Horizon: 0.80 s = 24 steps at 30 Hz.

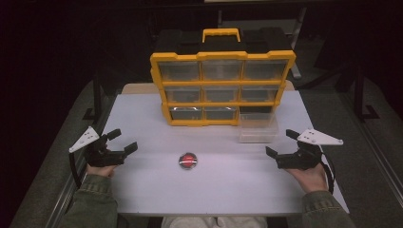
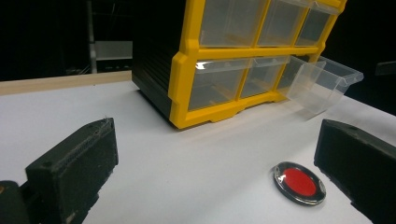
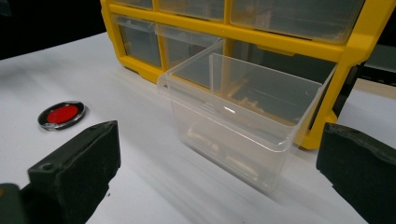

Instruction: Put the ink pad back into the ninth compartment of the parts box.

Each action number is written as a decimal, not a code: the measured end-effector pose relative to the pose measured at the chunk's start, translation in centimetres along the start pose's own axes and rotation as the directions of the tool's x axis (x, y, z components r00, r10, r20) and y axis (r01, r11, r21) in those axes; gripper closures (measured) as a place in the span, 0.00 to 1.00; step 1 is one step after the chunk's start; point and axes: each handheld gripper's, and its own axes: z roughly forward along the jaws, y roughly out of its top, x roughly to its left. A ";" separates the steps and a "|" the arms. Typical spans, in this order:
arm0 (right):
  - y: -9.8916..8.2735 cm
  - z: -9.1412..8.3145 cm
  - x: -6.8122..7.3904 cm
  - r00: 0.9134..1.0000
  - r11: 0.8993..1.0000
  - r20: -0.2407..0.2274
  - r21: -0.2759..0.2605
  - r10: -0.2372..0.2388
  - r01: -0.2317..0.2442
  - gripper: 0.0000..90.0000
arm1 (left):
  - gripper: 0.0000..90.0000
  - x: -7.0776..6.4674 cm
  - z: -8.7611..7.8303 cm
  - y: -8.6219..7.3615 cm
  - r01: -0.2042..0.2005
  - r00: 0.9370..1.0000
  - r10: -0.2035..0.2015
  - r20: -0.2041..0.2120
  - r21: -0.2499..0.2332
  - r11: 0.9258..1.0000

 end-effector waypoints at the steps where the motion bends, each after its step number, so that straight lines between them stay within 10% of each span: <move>1: 0.0 0.0 0.0 1.000 1.000 0.000 0.000 0.000 0.000 0.00 | 0.00 0.0 0.0 0.0 -0.002 1.000 0.002 -0.001 0.002 1.000; 24: 0.0 -0.3 -0.2 1.000 1.000 0.023 -0.021 0.003 -0.002 0.00 | 0.00 -1.1 0.5 1.8 -0.097 0.995 0.096 0.012 0.064 0.993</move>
